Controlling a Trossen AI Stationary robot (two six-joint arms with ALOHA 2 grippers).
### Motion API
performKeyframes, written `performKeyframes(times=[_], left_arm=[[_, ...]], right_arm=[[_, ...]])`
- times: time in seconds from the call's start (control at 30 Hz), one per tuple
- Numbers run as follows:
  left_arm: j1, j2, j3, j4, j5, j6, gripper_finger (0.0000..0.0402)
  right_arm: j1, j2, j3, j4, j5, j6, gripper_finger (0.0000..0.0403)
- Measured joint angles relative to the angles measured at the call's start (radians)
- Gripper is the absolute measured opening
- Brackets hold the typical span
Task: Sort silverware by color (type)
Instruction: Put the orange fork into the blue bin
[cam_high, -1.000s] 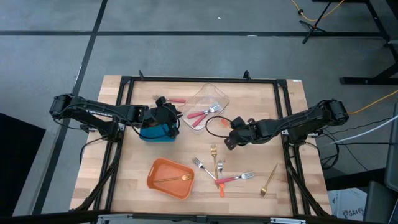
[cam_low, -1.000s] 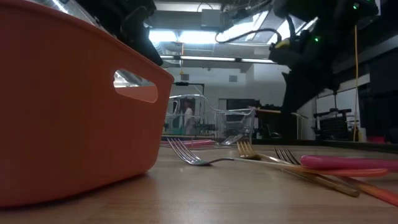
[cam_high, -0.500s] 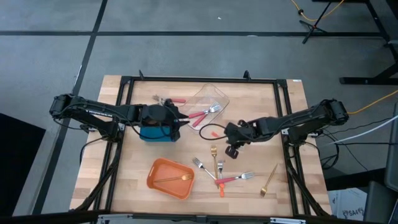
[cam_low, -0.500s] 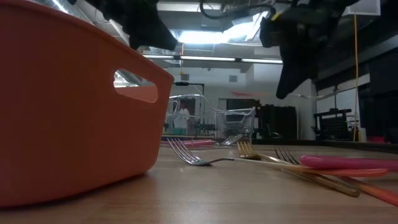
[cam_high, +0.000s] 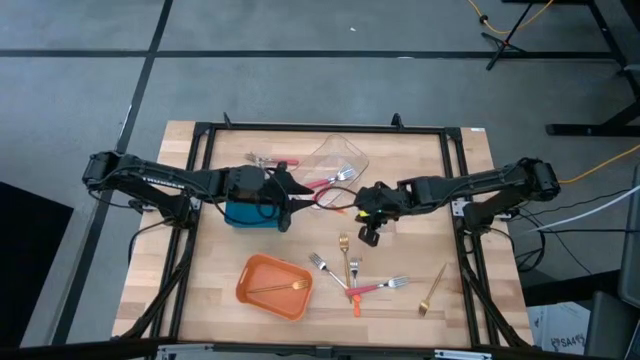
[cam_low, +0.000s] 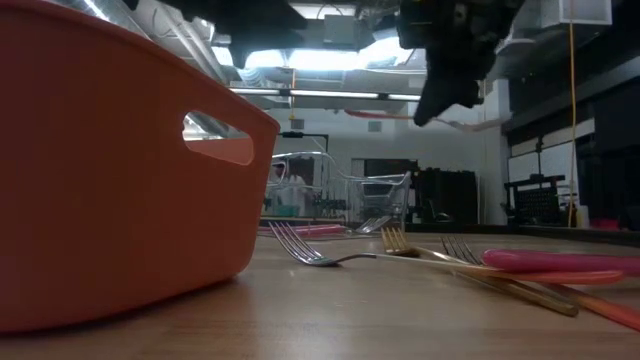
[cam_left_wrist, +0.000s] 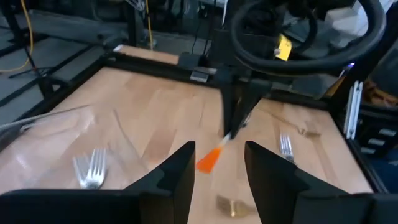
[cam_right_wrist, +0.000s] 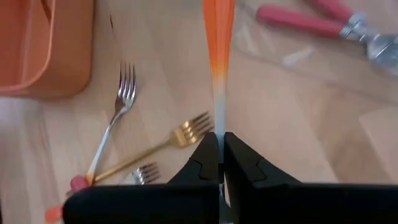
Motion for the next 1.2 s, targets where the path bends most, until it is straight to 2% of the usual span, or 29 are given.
performKeyframes(times=[0.17,0.4,0.7,0.97,1.2], left_arm=[[0.001,0.036,0.0,0.018,0.0,-0.098,0.0134],[0.001,0.063,0.0,0.018,-0.004,-0.348,0.0134],[0.001,0.064,0.0,0.018,-0.027,-0.572,0.0134],[0.001,0.064,0.0,0.016,-0.028,-0.672,0.0134],[0.001,0.064,0.0,0.015,-0.027,-0.72,0.0134]], right_arm=[[-0.008,0.0,0.031,0.021,0.053,-0.073,0.0],[-0.007,0.005,0.033,0.102,0.098,-0.179,0.0],[-0.006,0.017,0.033,0.111,0.14,-0.32,0.0],[-0.006,0.018,0.033,0.121,0.17,-0.412,0.0],[-0.006,0.018,0.033,0.208,0.169,-0.505,0.0]])
